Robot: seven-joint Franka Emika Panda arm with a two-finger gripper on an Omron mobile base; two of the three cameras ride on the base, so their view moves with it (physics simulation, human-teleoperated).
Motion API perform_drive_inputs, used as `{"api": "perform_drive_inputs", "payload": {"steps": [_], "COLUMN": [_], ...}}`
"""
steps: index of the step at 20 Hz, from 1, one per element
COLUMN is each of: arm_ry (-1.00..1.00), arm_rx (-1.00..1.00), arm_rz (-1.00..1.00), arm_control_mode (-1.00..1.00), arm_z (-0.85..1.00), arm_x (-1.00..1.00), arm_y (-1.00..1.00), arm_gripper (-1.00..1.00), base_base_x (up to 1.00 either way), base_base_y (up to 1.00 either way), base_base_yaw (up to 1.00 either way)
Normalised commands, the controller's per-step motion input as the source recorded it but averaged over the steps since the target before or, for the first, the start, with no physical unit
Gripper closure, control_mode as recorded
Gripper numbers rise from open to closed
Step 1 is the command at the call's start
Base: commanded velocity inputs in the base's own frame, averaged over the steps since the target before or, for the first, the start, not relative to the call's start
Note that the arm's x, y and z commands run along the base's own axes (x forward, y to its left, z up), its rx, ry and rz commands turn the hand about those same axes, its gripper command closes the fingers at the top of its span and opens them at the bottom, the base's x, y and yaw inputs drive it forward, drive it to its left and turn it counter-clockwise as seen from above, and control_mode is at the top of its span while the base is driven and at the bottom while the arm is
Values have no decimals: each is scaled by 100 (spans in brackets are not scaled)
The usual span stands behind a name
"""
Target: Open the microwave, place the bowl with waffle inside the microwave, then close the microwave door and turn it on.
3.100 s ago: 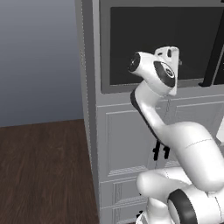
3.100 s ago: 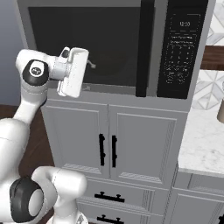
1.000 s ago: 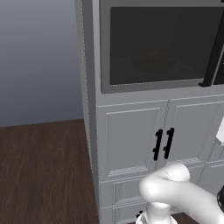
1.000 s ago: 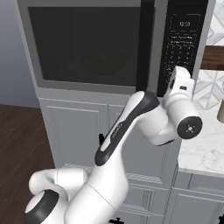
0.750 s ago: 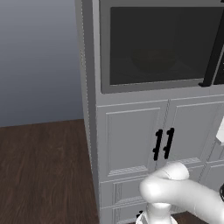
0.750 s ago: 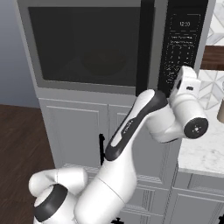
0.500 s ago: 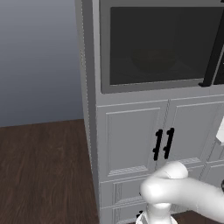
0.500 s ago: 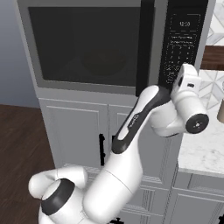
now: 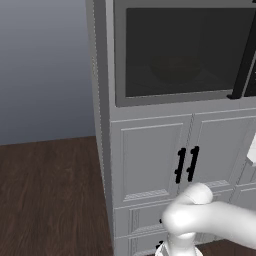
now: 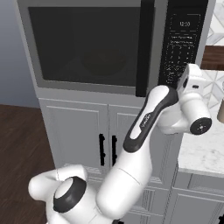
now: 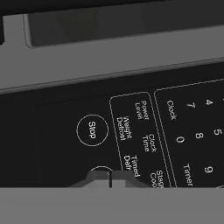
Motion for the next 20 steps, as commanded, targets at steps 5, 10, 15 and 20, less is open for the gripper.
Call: {"api": "perform_drive_inputs", "payload": {"steps": [5,10,15,20], "arm_ry": [-3,-2,-2,-8], "arm_rx": [0,0,0,0], "arm_rz": [0,0,0,2], "arm_control_mode": [-100,-100,-100,-100], "arm_z": [-3,0,-7,-25], "arm_x": [32,29,14,-72], "arm_y": [-5,-19,-7,0], "arm_gripper": [100,100,100,100], "base_base_x": [0,0,0,0], "base_base_y": [0,0,0,0], "base_base_yaw": [0,0,0,0]}}
